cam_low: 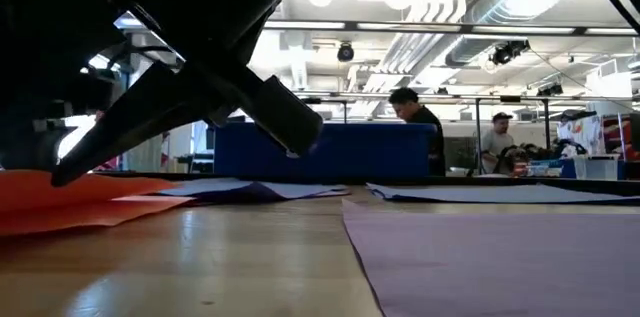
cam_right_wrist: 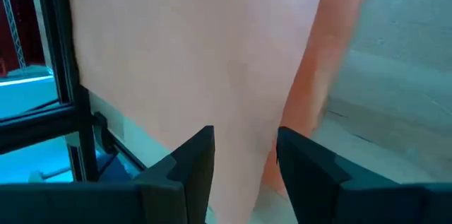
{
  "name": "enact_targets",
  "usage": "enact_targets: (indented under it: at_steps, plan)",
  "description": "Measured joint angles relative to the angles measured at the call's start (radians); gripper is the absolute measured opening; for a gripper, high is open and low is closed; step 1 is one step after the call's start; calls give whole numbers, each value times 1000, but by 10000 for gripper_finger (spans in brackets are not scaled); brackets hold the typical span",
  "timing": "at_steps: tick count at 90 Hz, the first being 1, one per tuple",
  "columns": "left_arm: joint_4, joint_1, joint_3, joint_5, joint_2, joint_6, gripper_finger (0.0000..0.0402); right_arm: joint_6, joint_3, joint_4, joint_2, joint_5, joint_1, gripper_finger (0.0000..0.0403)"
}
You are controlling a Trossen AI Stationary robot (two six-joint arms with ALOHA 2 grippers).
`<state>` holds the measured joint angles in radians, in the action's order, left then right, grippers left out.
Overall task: Organize paper
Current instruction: Stack the orange paper on top of the orange paper
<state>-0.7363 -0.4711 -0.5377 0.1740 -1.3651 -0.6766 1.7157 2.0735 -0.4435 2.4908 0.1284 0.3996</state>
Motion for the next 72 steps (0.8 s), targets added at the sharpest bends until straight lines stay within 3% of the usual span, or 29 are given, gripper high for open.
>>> enact_targets:
  at_steps: [13, 39, 72]
  plan:
    - [36, -20, -4, -76, 2, 36, 0, -14, 0, 0, 0, 1, 0, 138]
    - [-21, -31, -78, -81, -9, 58, 0, -15, 0, -1, 0, 3, 0, 138]
    - [-200, -30, -154, 28, -6, 59, 0, 12, 34, -32, 0, -10, 0, 138]
